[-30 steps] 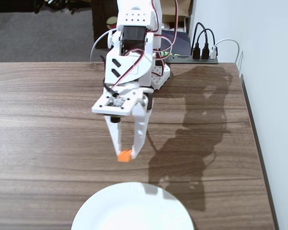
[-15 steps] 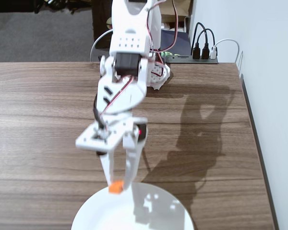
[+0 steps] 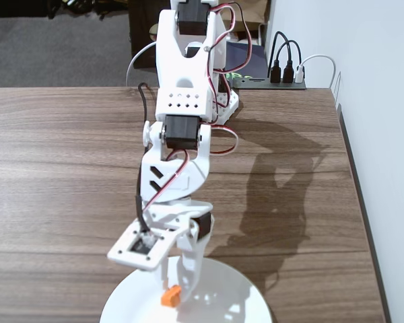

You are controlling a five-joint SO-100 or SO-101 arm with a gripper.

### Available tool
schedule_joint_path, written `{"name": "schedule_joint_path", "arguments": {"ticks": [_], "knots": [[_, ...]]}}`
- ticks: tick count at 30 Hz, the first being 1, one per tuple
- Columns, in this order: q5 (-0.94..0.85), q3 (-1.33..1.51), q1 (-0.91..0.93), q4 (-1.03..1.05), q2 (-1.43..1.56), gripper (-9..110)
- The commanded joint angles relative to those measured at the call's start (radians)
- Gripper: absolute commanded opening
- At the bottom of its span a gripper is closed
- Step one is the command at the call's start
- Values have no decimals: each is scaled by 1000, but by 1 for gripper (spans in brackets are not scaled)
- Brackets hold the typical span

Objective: Grasp a lego block and put it on the plate.

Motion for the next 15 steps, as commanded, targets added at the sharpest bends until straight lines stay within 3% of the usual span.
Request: {"name": "schedule_joint_path", "arguments": {"ticks": [1, 15], "knots": [[12, -61, -15, 15, 8, 5], [109, -67, -40, 112, -5, 5]]}}
